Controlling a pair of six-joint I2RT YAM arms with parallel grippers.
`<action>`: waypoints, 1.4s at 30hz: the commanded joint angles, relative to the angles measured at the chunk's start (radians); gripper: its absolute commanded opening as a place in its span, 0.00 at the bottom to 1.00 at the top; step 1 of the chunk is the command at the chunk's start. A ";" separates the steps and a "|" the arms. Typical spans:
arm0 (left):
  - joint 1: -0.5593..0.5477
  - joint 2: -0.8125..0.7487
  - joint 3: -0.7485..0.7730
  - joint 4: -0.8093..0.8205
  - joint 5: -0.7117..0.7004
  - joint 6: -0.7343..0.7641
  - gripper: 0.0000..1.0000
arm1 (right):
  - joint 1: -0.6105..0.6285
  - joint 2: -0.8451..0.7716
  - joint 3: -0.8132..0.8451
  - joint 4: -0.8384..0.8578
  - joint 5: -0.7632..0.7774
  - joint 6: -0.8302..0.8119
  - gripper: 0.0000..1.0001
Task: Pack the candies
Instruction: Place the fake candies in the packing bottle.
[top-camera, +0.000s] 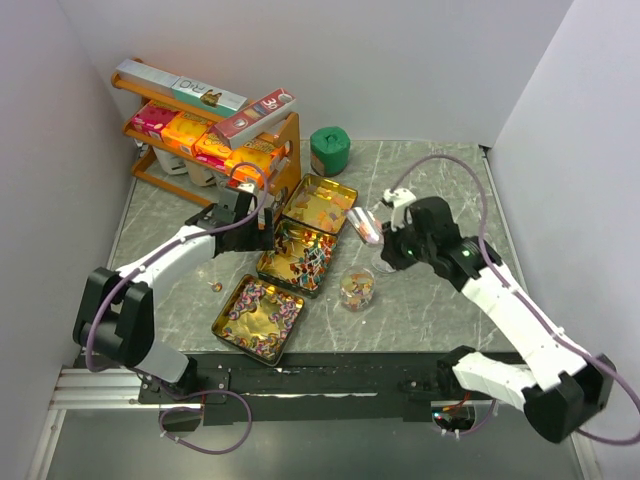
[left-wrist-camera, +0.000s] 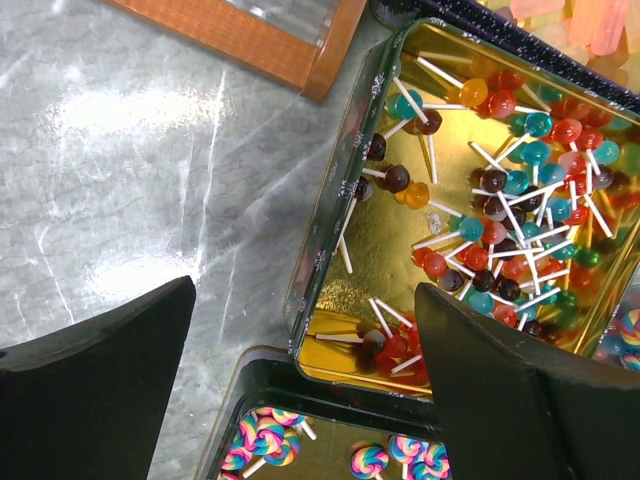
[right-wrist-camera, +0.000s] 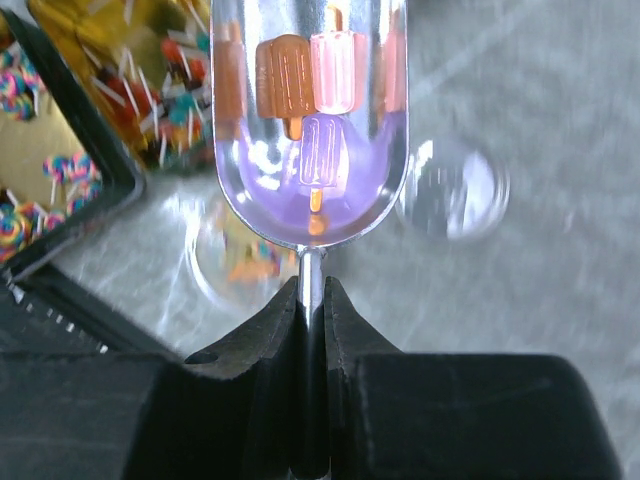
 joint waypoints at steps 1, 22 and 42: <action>-0.001 -0.064 -0.019 0.049 -0.023 -0.019 0.96 | -0.002 -0.077 -0.008 -0.193 0.057 0.112 0.00; 0.001 -0.089 -0.063 0.084 -0.029 -0.042 0.96 | 0.136 0.082 0.228 -0.715 -0.021 0.233 0.00; 0.001 -0.109 -0.068 0.090 -0.038 -0.043 0.96 | 0.159 0.222 0.304 -0.899 -0.064 0.249 0.00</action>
